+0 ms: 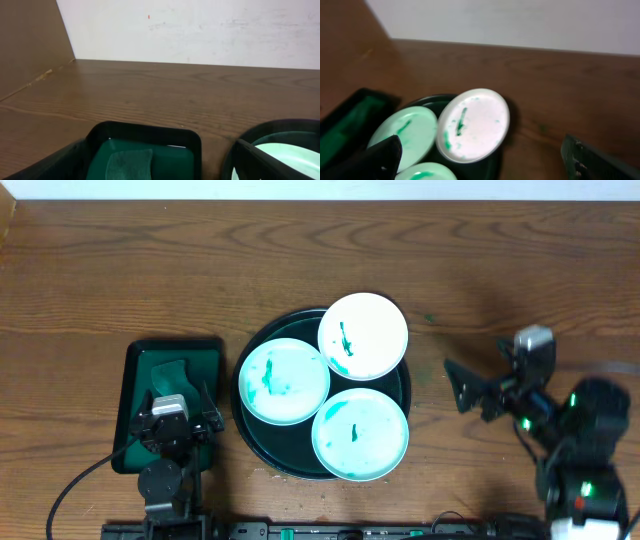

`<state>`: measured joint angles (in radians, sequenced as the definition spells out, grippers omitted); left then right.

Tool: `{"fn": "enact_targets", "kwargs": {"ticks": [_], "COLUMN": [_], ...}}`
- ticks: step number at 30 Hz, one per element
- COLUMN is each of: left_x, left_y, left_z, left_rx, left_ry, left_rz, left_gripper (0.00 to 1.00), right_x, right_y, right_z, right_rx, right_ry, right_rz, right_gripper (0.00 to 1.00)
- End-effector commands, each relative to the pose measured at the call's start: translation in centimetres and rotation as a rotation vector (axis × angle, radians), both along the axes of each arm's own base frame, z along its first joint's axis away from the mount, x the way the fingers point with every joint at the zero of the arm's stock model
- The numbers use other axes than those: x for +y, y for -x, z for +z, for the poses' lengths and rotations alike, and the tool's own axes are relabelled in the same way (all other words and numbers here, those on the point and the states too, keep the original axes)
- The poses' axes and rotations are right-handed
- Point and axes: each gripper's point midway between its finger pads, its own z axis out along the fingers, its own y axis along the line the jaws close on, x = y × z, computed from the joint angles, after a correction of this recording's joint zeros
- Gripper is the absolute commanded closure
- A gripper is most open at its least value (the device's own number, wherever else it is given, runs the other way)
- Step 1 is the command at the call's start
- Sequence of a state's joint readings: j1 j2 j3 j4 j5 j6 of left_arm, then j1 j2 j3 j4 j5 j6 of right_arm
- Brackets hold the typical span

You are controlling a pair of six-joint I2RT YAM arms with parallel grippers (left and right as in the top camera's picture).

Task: Clean dirty plates on tray and stack at the side
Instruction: 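Move the right gripper toward the top-right white plate rim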

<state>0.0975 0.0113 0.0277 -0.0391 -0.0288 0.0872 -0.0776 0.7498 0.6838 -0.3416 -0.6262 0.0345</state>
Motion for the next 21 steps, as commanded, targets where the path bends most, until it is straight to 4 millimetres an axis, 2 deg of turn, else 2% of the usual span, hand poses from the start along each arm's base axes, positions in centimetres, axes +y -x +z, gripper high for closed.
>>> {"fn": "enact_targets", "kwargs": {"ticks": [1,4,8,12,16,21], "left_x": [0.2,0.2,0.2,0.2,0.2,0.2], "left_y": [0.1,0.1,0.1,0.1,0.1,0.1], "left_z": [-1.9,-1.9,-1.9,-1.9,-1.9,-1.9], "left_rx": [0.059,0.059,0.059,0.059,0.059,0.059], "left_ry": [-0.012,-0.011,-0.011,-0.011,-0.011,-0.011], "left_rz": [0.008,0.008,0.008,0.008,0.008,0.008], "left_gripper": [0.10,0.10,0.09,0.09,0.09,0.10], "right_x": [1.6,2.0,2.9,3.9,3.8,3.7], "right_y": [-1.3,-2.8,-3.8,-3.8,-3.4,-2.5], "right_z": [1.3,0.3,-2.3,-5.4,-8.8,-11.6], "right_rx": [0.076,0.231,0.433,0.637,0.823,0.931], "right_ry": [-0.057,-0.090,-0.075,-0.039,0.064,0.233], "right_rz": [0.128,0.151,0.205,0.247,0.215,0.185], "right_gripper": [0.01,0.01,0.01,0.01,0.01,0.01]}}
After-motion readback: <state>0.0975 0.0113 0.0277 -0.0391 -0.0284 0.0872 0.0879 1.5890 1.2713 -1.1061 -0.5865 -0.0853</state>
